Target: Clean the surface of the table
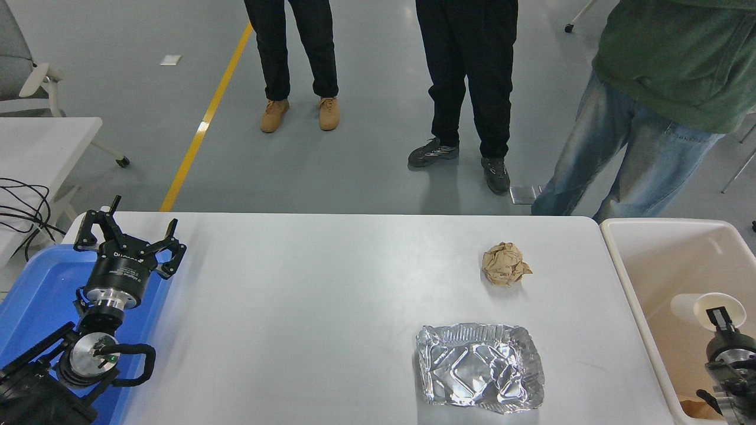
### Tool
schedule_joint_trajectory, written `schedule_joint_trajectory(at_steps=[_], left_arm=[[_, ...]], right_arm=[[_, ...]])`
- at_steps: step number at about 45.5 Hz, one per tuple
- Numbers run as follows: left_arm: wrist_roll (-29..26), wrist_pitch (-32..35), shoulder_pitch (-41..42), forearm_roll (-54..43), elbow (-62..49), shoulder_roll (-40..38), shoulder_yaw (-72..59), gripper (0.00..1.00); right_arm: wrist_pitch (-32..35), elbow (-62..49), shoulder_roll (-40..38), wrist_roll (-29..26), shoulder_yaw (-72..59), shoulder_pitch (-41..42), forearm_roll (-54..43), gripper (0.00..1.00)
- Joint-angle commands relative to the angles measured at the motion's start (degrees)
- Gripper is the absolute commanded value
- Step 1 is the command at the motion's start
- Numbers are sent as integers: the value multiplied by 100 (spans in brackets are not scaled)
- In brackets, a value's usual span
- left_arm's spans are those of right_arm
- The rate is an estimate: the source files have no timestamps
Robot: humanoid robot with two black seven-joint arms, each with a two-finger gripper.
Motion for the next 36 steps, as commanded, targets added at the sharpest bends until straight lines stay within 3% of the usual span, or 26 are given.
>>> schedule_joint_trajectory(at_steps=[1,5,6,7,14,36], left_arm=[[0,0,0,0,-3,0,0,99],[0,0,0,0,-3,0,0,99],[0,0,0,0,6,0,0,99],[0,0,0,0,6,0,0,99],[0,0,0,0,6,0,0,99],[0,0,0,0,-3,0,0,99]], right_arm=[[-79,-3,20,-11,-59,20,-9,6],[-79,-12,20,-11,-59,46,-9,54],[-87,-20,20,-11,-51,81,-9,71],[-87,-21,20,-11,-42,117,-9,80],[-114,-56,20,-11,-77,196,-9,96],[-114,-73,-33,-11,-24,205,-9,97]])
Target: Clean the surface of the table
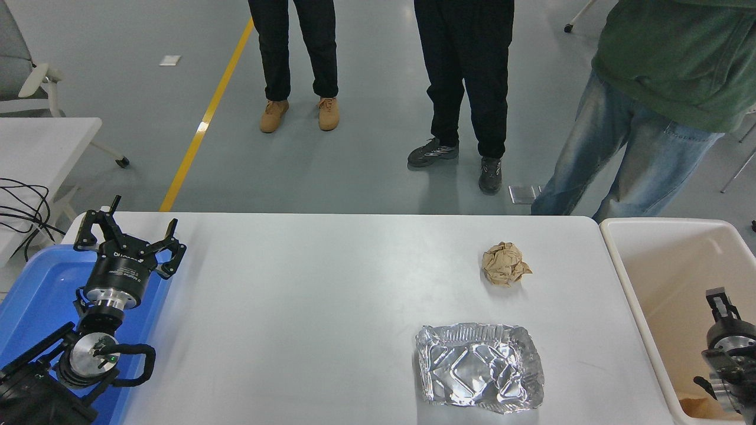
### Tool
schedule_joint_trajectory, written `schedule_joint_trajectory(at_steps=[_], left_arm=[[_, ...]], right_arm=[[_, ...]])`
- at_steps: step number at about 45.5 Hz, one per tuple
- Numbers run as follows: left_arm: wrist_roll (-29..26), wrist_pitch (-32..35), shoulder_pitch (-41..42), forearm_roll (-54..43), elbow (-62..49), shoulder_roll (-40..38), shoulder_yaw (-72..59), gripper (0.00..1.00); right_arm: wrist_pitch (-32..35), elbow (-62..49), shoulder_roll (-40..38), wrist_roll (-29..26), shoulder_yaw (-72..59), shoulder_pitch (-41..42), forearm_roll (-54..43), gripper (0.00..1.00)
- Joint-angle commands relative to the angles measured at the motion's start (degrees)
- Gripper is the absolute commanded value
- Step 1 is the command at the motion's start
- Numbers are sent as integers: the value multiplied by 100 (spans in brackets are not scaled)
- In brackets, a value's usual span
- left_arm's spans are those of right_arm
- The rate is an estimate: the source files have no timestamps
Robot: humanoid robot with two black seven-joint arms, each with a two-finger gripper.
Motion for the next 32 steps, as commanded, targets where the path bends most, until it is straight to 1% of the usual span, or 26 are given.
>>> schedule_joint_trajectory(at_steps=[1,14,19,22,25,28,32], left_arm=[[0,0,0,0,-5,0,0,99],[0,0,0,0,-5,0,0,99],[0,0,0,0,-5,0,0,99],[0,0,0,0,3,0,0,99],[0,0,0,0,-5,0,0,99],[0,0,0,0,4,0,0,99],[0,0,0,0,-5,0,0,99]], right_arm=[[-5,-14,-41,0,12,17,0,97],[13,-199,-67,0,21,122,0,98],[101,-181,-347,0,91,315,17,98],[179,-164,-497,0,372,403,140,98],[477,-164,-524,-9,723,543,333,98],[987,-181,-594,-9,1040,675,518,99],[1690,-181,-919,-9,1496,799,825,99]])
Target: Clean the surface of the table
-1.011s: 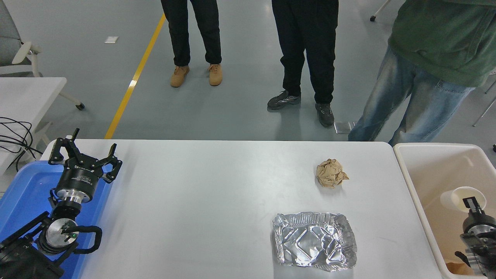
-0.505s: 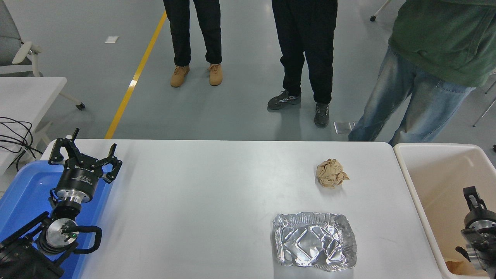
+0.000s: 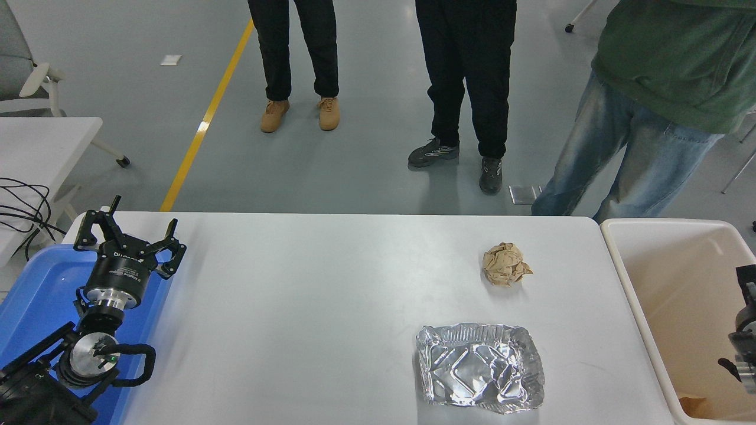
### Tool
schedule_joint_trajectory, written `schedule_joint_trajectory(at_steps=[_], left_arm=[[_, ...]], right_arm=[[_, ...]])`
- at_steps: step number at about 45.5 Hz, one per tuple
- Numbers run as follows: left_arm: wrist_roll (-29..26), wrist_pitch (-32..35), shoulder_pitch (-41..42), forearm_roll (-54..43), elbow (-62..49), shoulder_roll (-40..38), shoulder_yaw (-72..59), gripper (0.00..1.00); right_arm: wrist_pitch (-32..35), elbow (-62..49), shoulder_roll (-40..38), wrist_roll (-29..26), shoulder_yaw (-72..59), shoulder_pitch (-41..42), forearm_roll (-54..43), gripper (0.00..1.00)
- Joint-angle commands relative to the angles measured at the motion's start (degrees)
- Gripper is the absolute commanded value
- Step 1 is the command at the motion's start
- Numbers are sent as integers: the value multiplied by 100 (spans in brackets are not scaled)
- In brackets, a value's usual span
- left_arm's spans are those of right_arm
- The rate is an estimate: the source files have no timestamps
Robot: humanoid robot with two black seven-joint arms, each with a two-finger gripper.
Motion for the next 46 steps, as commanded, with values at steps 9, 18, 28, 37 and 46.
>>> schedule_joint_trajectory(at_steps=[9,18,28,37,46], left_arm=[[0,0,0,0,6,0,0,99],[0,0,0,0,-3,0,0,99],[0,0,0,0,6,0,0,99],[0,0,0,0,6,0,0,99],[0,0,0,0,6,0,0,99]], right_arm=[[2147,-16,-688,40,1373,528,885,99],[2410,308,-847,58,2743,458,1369,99],[2639,1801,-1277,32,3508,248,1404,99],[2630,3076,-1339,67,4159,-131,1404,99],[2639,3657,-1146,295,4265,-298,1404,99]])
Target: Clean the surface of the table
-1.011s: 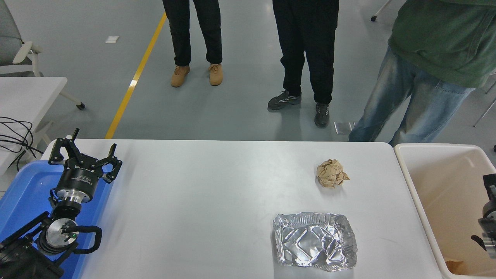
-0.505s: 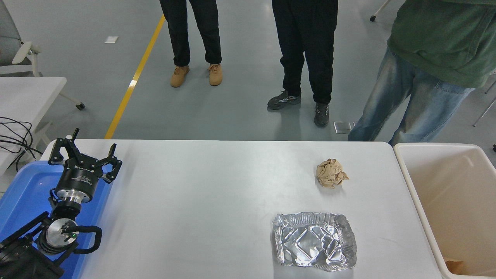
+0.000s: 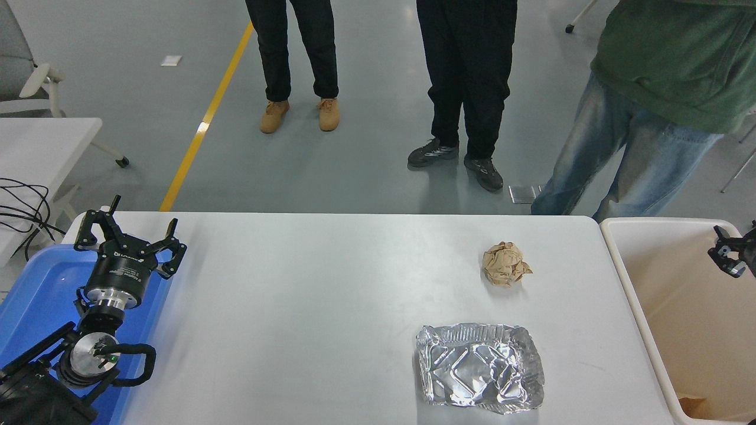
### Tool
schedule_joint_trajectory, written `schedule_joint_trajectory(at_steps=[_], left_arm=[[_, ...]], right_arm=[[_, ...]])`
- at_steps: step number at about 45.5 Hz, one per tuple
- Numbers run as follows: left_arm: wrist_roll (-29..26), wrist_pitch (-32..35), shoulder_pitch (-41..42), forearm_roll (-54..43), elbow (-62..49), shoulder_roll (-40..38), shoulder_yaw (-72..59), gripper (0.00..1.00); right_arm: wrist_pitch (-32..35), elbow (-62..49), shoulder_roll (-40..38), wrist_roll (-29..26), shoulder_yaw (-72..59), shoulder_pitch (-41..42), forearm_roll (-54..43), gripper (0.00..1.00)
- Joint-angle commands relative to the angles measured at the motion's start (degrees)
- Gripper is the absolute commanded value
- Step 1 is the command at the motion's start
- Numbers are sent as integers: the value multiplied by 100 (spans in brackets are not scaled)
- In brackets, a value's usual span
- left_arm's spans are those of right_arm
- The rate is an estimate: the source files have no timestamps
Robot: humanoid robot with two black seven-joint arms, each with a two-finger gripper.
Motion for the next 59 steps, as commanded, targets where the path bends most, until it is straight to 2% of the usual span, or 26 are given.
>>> schedule_joint_trajectory(at_steps=[1,8,18,33,59], left_arm=[[0,0,0,-1,-6,0,0,99],[0,0,0,-1,-6,0,0,99],[0,0,0,-1,-6,0,0,99],[0,0,0,-1,3,0,0,99],[0,0,0,-1,-6,0,0,99]], right_arm=[[56,899,145,270,399,-238,32,99],[73,899,496,789,302,-255,-38,99],[65,908,1050,1062,320,-370,-100,99],[74,899,1191,1290,338,-378,-100,99],[38,907,1042,1255,285,-396,-108,99]])
